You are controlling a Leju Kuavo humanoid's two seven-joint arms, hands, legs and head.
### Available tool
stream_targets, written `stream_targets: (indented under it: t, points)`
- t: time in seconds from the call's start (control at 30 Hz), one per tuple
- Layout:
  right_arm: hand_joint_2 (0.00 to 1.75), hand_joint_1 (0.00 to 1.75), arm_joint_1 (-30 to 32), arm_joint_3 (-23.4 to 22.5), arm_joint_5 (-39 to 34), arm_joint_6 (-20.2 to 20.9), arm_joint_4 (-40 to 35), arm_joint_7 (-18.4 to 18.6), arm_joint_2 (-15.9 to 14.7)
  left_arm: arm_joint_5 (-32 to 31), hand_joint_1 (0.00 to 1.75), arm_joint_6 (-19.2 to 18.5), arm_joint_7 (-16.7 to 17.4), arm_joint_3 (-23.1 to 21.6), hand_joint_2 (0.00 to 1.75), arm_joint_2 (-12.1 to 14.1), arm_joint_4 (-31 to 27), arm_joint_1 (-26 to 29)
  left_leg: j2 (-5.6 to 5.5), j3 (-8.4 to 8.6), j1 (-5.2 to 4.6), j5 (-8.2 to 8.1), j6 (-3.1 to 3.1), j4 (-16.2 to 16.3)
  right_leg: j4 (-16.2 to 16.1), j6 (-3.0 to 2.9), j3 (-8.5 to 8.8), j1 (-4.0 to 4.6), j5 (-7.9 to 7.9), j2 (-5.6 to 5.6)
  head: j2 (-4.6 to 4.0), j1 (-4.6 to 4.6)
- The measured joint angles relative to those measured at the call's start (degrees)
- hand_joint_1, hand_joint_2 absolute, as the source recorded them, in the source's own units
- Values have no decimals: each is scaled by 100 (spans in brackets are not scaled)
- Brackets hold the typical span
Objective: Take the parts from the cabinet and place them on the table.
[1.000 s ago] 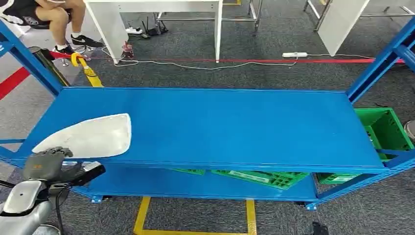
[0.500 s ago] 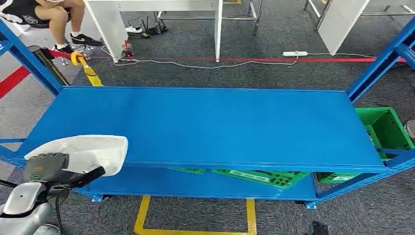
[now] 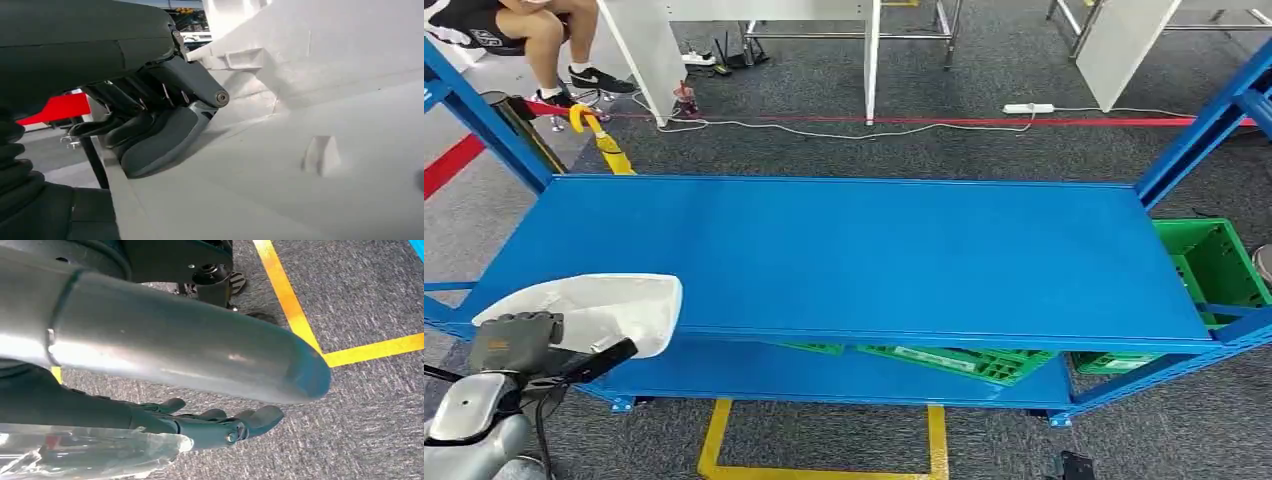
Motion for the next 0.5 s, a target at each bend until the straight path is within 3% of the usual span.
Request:
stream_targets:
  t: [0.27,0.5]
  points:
    - [0,0,-19,-6,42,-31,0,-11,0,706,175,359,-472,120,175,-122,15,51,-12,-12,-2,5,3,0,-1,1,-11,-2,0,-11,0,0]
    - [0,0,-28,-42,52,-31,0,-17,2,932,175,312,-544,192,175,-199,15,52,-16,-14,-3,13,0,0,-1,5,-14,-3,7,-12,0,-2]
